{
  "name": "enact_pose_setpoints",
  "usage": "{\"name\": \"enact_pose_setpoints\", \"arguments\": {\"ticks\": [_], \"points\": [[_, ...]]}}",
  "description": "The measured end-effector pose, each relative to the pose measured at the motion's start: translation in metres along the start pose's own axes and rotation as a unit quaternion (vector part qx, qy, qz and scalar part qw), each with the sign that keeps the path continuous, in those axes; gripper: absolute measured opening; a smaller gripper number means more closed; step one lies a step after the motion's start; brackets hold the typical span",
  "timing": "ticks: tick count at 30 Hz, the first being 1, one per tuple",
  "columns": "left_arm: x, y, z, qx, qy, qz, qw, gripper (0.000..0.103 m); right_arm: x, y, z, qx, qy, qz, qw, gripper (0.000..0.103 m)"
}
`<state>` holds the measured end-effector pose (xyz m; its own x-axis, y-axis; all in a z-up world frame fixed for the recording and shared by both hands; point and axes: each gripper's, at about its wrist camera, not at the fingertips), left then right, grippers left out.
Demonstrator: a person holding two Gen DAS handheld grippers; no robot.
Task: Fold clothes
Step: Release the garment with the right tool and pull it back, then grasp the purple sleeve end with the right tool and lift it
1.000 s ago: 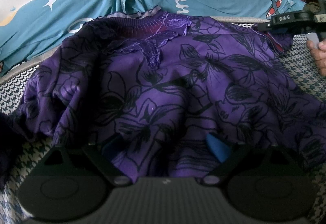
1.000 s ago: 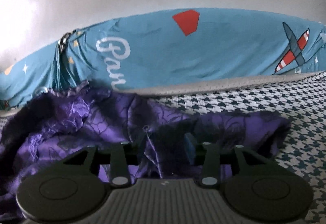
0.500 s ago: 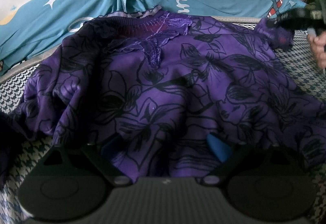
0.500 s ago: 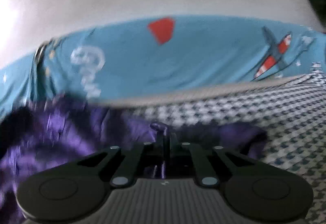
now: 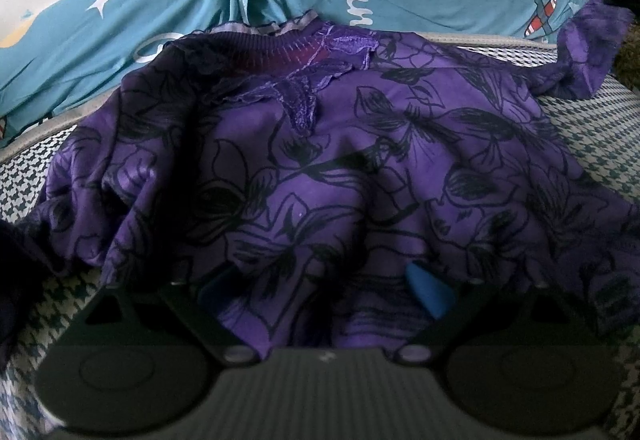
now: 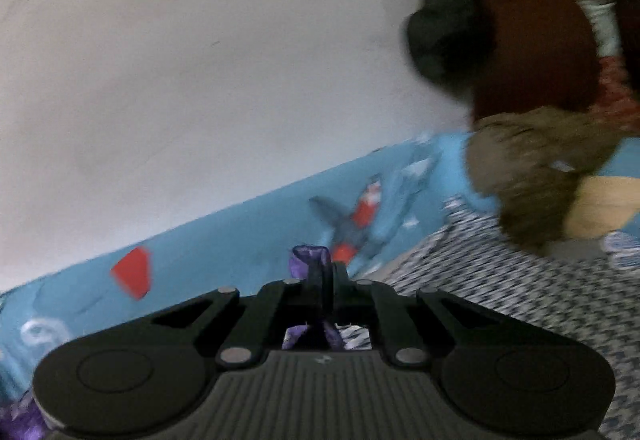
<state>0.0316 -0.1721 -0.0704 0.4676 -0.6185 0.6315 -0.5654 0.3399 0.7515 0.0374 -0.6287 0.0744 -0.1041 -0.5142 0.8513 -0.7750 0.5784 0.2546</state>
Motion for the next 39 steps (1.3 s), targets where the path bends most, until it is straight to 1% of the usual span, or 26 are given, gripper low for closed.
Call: {"name": "enact_pose_setpoints", "arguments": {"ticks": [3,7,10,12,14,19,22,24,26,29,33,36,39], "points": [[0.001,0.0,-0.001,-0.003,0.001,-0.001,1.0,0.095,0.011,0.004,0.01,-0.039,-0.001,0.033,0.999,0.006],[0.002,-0.003,-0.002,-0.003,0.0,-0.003,1.0,0.097,0.021,0.011,0.017,-0.067,0.001,0.064,0.996,0.006],[0.001,-0.003,-0.003,-0.003,-0.001,-0.004,1.0,0.098,0.029,0.017,0.021,-0.084,0.007,0.077,0.993,0.006],[0.002,-0.003,-0.003,-0.004,-0.002,-0.004,1.0,0.098,0.033,0.021,0.026,-0.092,0.016,0.074,0.993,0.006],[0.002,-0.003,-0.003,-0.003,-0.002,-0.004,1.0,0.098,0.034,0.024,0.036,-0.103,0.014,0.059,0.993,0.006],[0.002,-0.003,-0.003,-0.002,-0.004,-0.003,1.0,0.099,0.042,0.037,0.069,-0.143,-0.013,0.016,0.99,0.006],[0.002,-0.004,-0.002,0.0,-0.002,-0.002,1.0,0.099,0.049,0.055,0.086,-0.151,-0.044,0.011,0.987,0.007],[0.003,-0.003,-0.001,0.003,-0.002,-0.002,1.0,0.1,0.049,0.062,0.092,-0.145,-0.048,0.005,0.988,0.007],[0.003,-0.003,0.0,0.006,-0.003,-0.002,1.0,0.1,0.046,0.064,0.097,-0.127,-0.054,-0.012,0.99,0.007],[0.003,-0.003,0.001,0.01,-0.006,0.0,0.9999,0.101,0.038,0.053,0.1,-0.087,-0.07,-0.07,0.991,0.007],[0.002,-0.004,0.002,0.013,-0.007,0.002,0.9999,0.102,0.02,0.033,0.095,-0.049,-0.091,-0.138,0.985,0.007],[0.003,-0.004,0.001,0.012,-0.006,0.002,0.9999,0.102,0.007,0.021,0.087,-0.036,-0.09,-0.168,0.981,0.008],[0.003,-0.004,0.001,0.013,-0.007,0.002,0.9999,0.102,-0.004,0.012,0.078,-0.027,-0.083,-0.187,0.979,0.01]]}}
Point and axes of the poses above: each gripper's, at about its wrist camera, not at the fingertips, and y roughly against the way its jaws point, z to its right, x to its top, and after that the axes turned 15 degrees about -y, right-handed
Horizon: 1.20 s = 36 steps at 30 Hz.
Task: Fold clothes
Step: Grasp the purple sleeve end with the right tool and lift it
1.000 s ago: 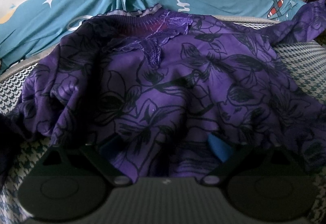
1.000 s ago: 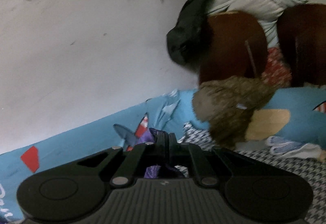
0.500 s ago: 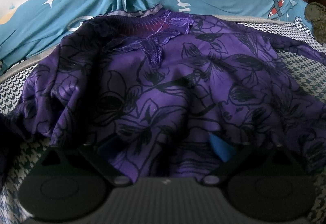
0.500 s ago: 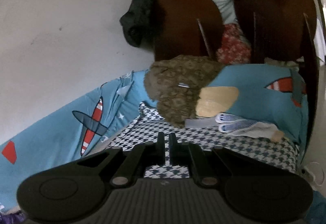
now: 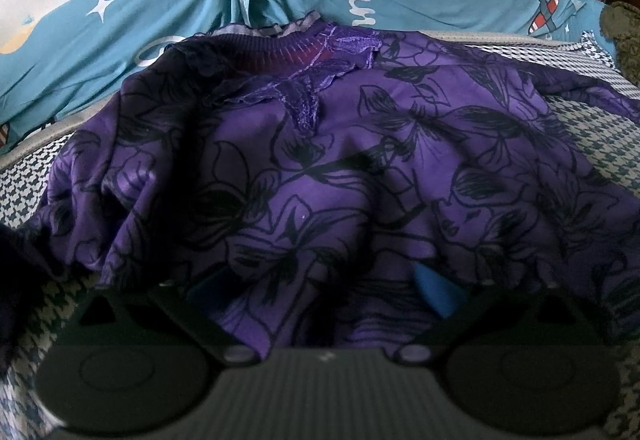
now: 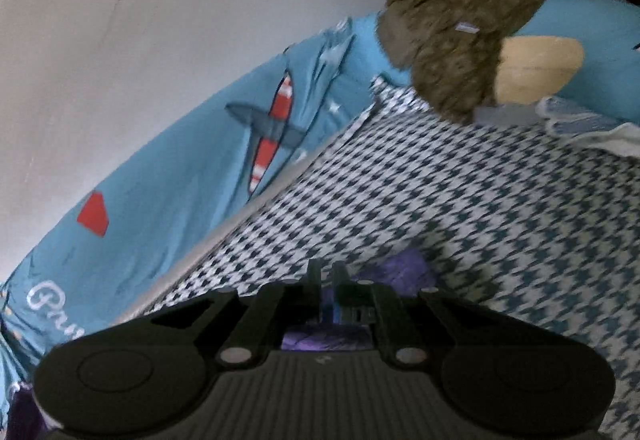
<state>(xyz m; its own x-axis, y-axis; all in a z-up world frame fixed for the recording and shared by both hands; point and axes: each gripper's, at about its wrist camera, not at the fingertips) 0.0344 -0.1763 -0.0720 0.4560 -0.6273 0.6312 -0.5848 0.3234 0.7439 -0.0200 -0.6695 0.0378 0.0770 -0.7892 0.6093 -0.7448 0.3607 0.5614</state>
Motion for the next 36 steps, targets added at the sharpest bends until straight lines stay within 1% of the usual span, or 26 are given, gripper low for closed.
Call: {"name": "enact_pose_setpoints", "arguments": {"ticks": [2,6,8,12,14,16,19,22,24,25,26,27,28,30,31,33,36], "points": [[0.0,0.0,0.0,0.0,0.0,0.0,1.0,0.102,-0.004,-0.01,-0.003,0.005,-0.003,-0.016,1.0,0.016],[-0.001,0.0,0.0,0.001,0.0,0.001,1.0,0.102,-0.006,-0.033,-0.008,0.014,-0.03,-0.046,0.998,0.019],[-0.001,0.0,0.0,0.001,0.001,0.001,1.0,0.102,-0.006,-0.044,-0.009,0.013,-0.048,-0.062,0.997,0.028],[0.0,0.0,-0.001,0.0,0.003,0.0,1.0,0.102,-0.005,-0.063,-0.014,0.007,-0.083,-0.084,0.993,0.034],[0.0,0.0,0.0,0.0,0.003,0.001,1.0,0.102,-0.006,-0.069,-0.02,-0.009,-0.087,-0.084,0.993,0.041],[0.0,0.0,0.0,0.001,0.003,0.001,1.0,0.102,-0.008,-0.075,-0.025,-0.03,-0.084,-0.083,0.993,0.042],[-0.001,-0.001,-0.001,0.0,0.003,0.002,1.0,0.102,-0.014,-0.087,-0.03,-0.071,-0.085,-0.09,0.99,0.042],[-0.001,-0.001,-0.001,0.0,0.003,0.003,1.0,0.102,-0.017,-0.093,-0.037,-0.092,-0.078,-0.083,0.989,0.042],[-0.001,0.0,0.0,0.0,0.003,0.004,1.0,0.102,-0.017,-0.095,-0.04,-0.104,-0.076,-0.075,0.989,0.042],[-0.001,0.0,-0.001,0.0,0.003,0.004,1.0,0.102,-0.018,-0.097,-0.041,-0.111,-0.073,-0.069,0.989,0.04],[-0.001,0.0,-0.001,0.0,0.003,0.004,1.0,0.102,-0.02,-0.098,-0.043,-0.117,-0.067,-0.064,0.989,0.031],[-0.002,0.0,-0.001,0.0,0.004,0.004,1.0,0.102,-0.021,-0.099,-0.045,-0.124,-0.061,-0.059,0.989,0.025],[-0.002,0.0,-0.001,0.0,0.003,0.004,1.0,0.102,-0.023,-0.101,-0.046,-0.131,-0.055,-0.054,0.988,0.017],[-0.001,0.0,-0.001,-0.001,0.003,0.004,1.0,0.102,-0.023,-0.101,-0.045,-0.127,-0.058,-0.048,0.989,0.012],[-0.001,0.0,-0.001,-0.001,0.003,0.004,1.0,0.102,-0.022,-0.1,-0.044,-0.12,-0.062,-0.045,0.99,0.009],[-0.001,0.0,-0.001,-0.001,0.003,0.004,1.0,0.102,-0.02,-0.096,-0.043,-0.096,-0.071,-0.03,0.992,0.008],[-0.001,0.0,-0.001,-0.001,0.003,0.005,1.0,0.102,-0.01,-0.066,-0.052,-0.024,-0.063,0.045,0.997,0.007]]}}
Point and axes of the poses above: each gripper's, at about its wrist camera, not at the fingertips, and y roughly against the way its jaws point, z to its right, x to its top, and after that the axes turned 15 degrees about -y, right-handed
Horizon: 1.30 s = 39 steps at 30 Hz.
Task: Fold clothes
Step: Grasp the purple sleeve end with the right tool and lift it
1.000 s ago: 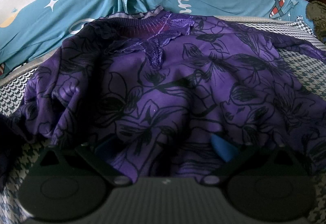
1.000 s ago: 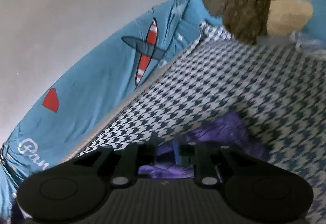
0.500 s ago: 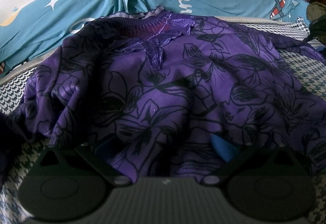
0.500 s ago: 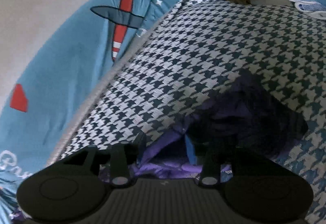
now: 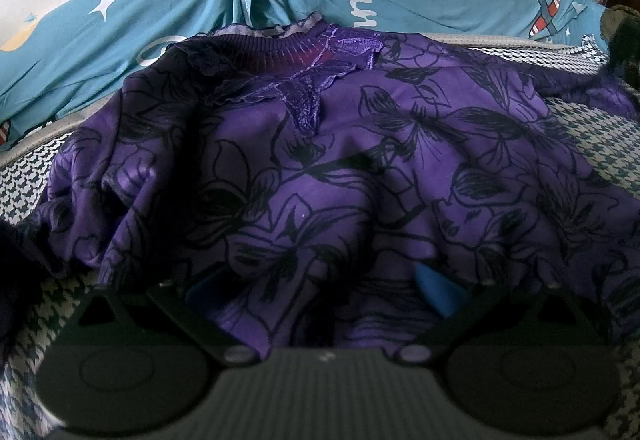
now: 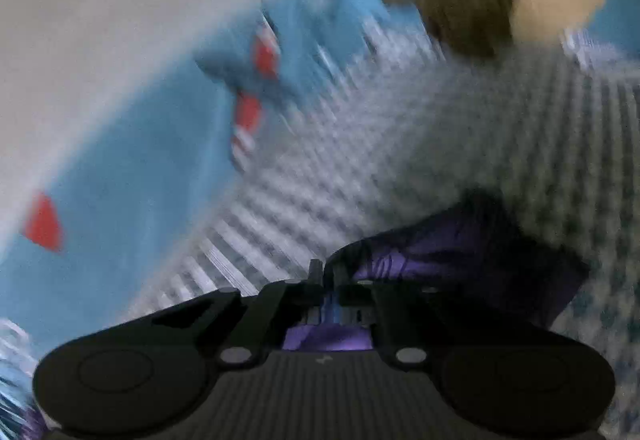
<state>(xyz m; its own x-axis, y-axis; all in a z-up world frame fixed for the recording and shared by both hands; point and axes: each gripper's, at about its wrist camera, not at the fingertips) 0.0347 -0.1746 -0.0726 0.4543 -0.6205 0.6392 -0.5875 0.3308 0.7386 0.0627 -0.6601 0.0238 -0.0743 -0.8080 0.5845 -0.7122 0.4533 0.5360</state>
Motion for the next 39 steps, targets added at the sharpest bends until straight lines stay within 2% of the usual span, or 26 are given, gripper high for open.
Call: {"name": "enact_pose_setpoints", "arguments": {"ticks": [4,5,8,11,16,24,26,27,29,39], "points": [[0.0,0.0,0.0,0.001,0.0,0.0,1.0,0.102,0.012,0.049,-0.015,0.074,0.021,0.097,0.992,0.005],[0.0,0.0,0.001,0.001,0.0,0.0,1.0,0.102,0.013,0.054,-0.015,0.068,0.024,0.106,0.992,0.005],[0.0,0.0,0.001,0.001,-0.001,0.0,1.0,0.102,0.008,0.041,-0.002,-0.004,0.029,0.076,0.997,0.005],[0.0,0.0,0.0,0.002,0.0,0.0,1.0,0.102,0.005,0.03,0.014,-0.047,0.027,0.045,0.998,0.005],[0.0,0.001,0.002,0.004,0.0,0.0,1.0,0.102,0.004,0.037,0.019,0.008,0.03,0.02,0.999,0.007],[0.001,0.001,0.001,0.003,0.001,0.0,1.0,0.102,-0.013,0.021,-0.005,0.076,0.066,-0.021,0.995,0.008],[0.001,0.001,0.001,0.004,0.001,0.0,1.0,0.102,-0.017,0.016,-0.011,0.087,0.074,-0.027,0.993,0.015],[0.001,0.001,0.001,0.004,0.001,0.0,1.0,0.102,-0.019,0.013,-0.014,0.088,0.077,-0.029,0.993,0.019],[0.001,0.0,0.001,0.004,0.002,0.0,1.0,0.102,-0.024,0.007,-0.019,0.089,0.083,-0.032,0.992,0.038],[0.002,-0.001,0.0,0.002,0.005,0.0,1.0,0.102,-0.05,-0.032,-0.034,0.056,0.107,-0.041,0.992,0.04]]}}
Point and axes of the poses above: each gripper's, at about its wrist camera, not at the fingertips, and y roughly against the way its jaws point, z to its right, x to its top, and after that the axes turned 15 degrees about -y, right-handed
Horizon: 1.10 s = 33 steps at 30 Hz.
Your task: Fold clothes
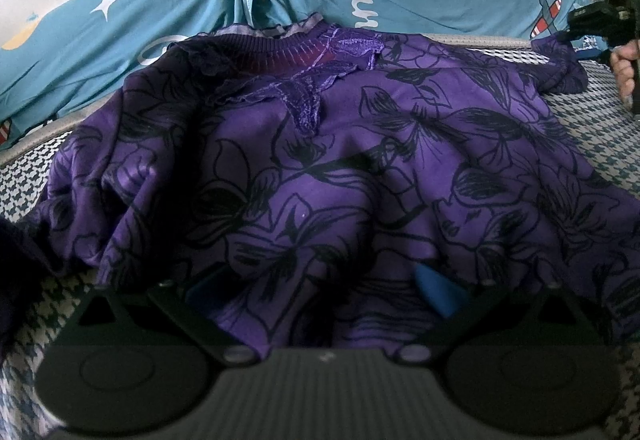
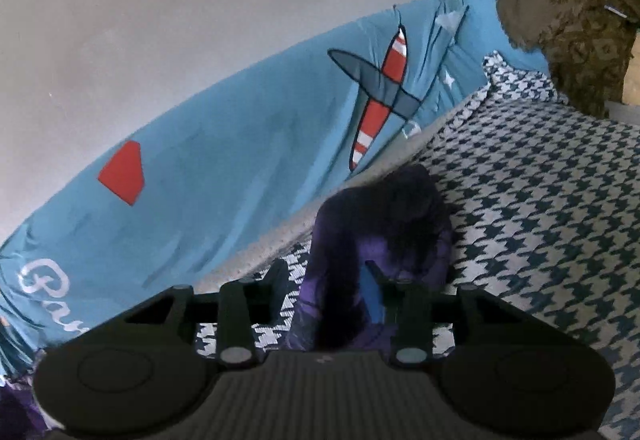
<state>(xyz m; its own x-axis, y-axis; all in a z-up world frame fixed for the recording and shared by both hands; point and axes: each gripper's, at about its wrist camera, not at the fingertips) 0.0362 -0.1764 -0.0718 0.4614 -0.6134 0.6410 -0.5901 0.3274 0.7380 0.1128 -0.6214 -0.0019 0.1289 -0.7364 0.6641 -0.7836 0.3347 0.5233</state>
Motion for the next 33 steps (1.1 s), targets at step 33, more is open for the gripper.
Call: {"name": "enact_pose_setpoints", "arguments": {"ticks": [33], "points": [[-0.002,0.001,0.001,0.002,-0.005,0.008,0.9999,0.102,-0.035,0.128,0.073,-0.138,-0.077,-0.066,0.985,0.013]]}}
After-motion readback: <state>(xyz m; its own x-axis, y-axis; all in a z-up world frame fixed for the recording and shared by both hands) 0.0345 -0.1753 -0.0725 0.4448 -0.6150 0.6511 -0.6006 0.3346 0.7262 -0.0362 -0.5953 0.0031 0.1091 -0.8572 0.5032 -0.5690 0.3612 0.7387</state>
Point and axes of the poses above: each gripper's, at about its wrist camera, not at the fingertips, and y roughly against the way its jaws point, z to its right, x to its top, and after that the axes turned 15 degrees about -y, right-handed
